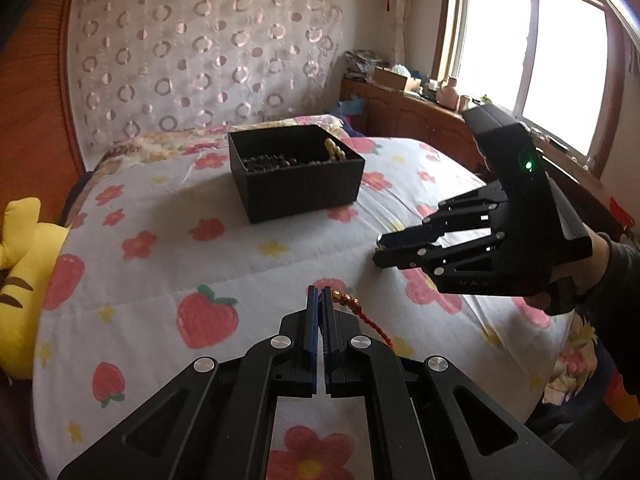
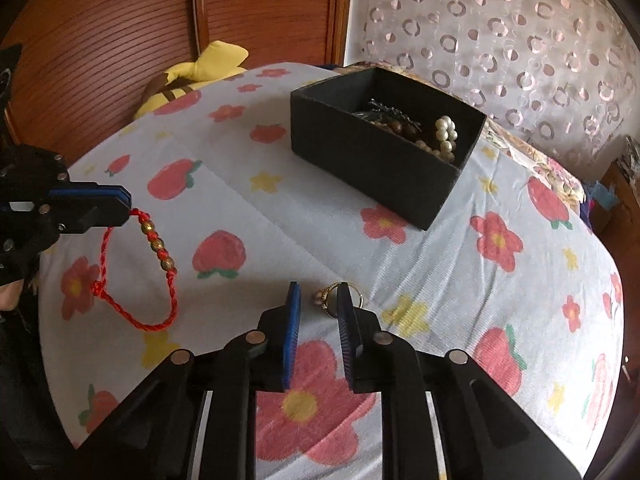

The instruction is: Organize jewelry

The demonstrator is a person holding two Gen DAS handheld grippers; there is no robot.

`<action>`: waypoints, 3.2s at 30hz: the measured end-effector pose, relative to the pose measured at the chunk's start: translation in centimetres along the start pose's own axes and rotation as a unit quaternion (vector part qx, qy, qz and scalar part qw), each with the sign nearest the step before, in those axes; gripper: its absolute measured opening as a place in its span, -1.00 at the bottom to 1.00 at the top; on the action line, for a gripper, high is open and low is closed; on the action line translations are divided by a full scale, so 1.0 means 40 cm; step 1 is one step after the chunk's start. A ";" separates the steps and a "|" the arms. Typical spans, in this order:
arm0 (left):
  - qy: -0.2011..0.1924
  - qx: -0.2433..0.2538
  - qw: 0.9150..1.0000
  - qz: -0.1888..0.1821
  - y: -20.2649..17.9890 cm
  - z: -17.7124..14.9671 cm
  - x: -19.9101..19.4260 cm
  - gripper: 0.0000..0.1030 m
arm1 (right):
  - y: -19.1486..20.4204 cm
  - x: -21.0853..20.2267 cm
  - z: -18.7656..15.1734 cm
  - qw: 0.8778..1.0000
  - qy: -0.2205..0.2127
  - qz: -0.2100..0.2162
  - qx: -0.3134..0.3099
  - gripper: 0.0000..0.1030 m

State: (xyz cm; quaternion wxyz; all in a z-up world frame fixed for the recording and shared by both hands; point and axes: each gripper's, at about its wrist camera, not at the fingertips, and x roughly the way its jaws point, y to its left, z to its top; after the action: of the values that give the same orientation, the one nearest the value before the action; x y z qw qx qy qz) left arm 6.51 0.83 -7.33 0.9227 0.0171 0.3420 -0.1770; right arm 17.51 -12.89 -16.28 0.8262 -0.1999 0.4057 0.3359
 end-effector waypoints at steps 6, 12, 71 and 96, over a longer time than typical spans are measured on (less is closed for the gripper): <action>-0.016 -0.004 1.000 0.005 0.009 0.035 -0.006 -0.98 | 0.000 -0.018 -0.001 1.000 -0.011 0.000 -0.004 -0.79; -0.034 -0.002 0.999 0.013 0.017 0.092 -0.009 -0.98 | -0.017 -0.066 0.016 0.999 -0.042 -0.002 0.004 -0.79; -0.122 -0.025 0.983 0.133 -0.012 0.136 -0.059 0.85 | -0.017 -0.345 -0.075 0.946 -0.246 -0.127 0.169 0.62; -0.123 -0.035 0.982 0.140 -0.048 0.061 -0.134 0.85 | 0.028 -0.367 -0.125 0.930 -0.264 -0.171 0.192 0.95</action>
State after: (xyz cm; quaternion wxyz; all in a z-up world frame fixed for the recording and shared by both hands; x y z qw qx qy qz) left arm 3.60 0.37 -1.87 0.9735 0.0109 0.2260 -0.0343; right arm 7.47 -20.90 -7.49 0.9710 -0.0085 0.1892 0.1457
